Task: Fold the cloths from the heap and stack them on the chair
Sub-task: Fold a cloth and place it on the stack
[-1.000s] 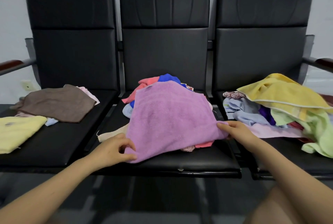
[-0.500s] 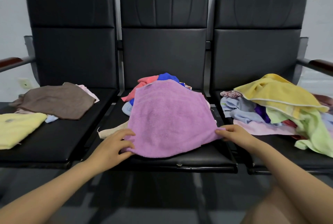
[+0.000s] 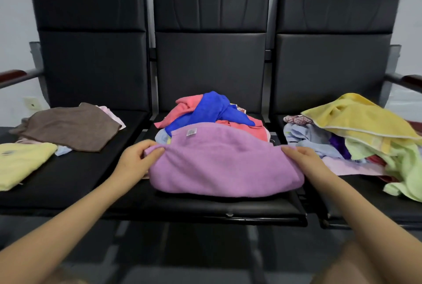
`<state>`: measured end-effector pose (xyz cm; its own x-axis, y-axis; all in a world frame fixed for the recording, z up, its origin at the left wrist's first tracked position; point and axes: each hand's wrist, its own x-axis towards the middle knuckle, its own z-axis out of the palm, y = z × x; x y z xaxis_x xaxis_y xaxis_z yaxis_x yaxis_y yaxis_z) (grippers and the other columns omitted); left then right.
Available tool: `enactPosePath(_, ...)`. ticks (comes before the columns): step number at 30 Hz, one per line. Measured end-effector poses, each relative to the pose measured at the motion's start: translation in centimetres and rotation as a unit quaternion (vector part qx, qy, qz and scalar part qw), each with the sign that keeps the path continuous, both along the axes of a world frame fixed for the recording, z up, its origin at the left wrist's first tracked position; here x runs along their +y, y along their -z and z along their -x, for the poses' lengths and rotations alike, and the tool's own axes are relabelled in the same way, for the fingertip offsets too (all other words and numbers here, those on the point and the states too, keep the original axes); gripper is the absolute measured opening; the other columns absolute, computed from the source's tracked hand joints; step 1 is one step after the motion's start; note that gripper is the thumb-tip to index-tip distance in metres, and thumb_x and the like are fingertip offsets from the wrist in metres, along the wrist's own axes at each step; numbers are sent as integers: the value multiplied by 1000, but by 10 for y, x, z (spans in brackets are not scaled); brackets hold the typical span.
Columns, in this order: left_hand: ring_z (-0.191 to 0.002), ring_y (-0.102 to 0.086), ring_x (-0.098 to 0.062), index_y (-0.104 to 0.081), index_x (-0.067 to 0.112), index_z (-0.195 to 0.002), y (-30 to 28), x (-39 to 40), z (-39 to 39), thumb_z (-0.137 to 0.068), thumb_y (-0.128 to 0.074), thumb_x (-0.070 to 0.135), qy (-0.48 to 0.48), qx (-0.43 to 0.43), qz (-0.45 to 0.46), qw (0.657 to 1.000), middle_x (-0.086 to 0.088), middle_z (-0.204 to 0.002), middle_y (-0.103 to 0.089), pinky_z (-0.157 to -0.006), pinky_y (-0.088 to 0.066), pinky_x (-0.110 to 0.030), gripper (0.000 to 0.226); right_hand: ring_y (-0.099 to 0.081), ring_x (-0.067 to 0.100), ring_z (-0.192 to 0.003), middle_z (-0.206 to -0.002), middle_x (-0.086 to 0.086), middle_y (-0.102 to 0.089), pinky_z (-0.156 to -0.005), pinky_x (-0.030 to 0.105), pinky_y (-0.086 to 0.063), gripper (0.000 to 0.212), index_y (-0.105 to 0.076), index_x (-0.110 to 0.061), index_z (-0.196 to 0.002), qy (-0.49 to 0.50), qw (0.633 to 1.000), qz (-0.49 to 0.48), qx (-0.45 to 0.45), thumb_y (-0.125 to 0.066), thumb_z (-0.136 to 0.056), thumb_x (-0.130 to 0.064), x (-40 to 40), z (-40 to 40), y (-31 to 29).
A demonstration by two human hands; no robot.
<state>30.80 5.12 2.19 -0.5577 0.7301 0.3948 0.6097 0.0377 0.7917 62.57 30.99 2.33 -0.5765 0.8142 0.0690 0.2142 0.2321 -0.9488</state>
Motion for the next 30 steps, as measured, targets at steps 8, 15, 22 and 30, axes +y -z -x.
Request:
enactPosePath(8,-78,-59,-15,-68,20,-88,-6,95,31,-93,-61,23,-107,-71,-8,992,4,-83,-66,-70,-48,-30,9,-42,8,-64,-63,-5,-50,-57,26,-35,36,-51,-26,-63,173,981,-84,9,-50,-99,-29,40,59,6)
enactPosePath(15,-78,-59,-23,-68,8,-83,14,127,62,-92,-62,26,-150,-76,10,986,-6,-82,-68,-70,-47,-35,21,-48,12,-68,-67,0,-57,-61,31,-33,36,-53,-24,-63,192,977,-92,-25,-51,-99,-27,62,80,19)
enactPosePath(22,-83,-60,-18,-64,18,-87,37,119,65,-89,-64,35,-168,-108,109,974,2,-94,-66,-66,-43,-31,18,-58,20,-87,-86,1,-63,-71,30,-36,24,-65,-13,-92,136,977,-59,-153,-62,-91,-36,68,83,35)
enactPosePath(30,-88,-60,-15,-64,18,-101,30,84,58,-86,-67,40,-145,-159,148,965,0,-100,-64,-73,-48,-32,26,-50,25,-91,-116,17,-62,-78,30,-37,60,-62,0,-116,129,949,14,-286,-63,-86,-52,59,61,27)
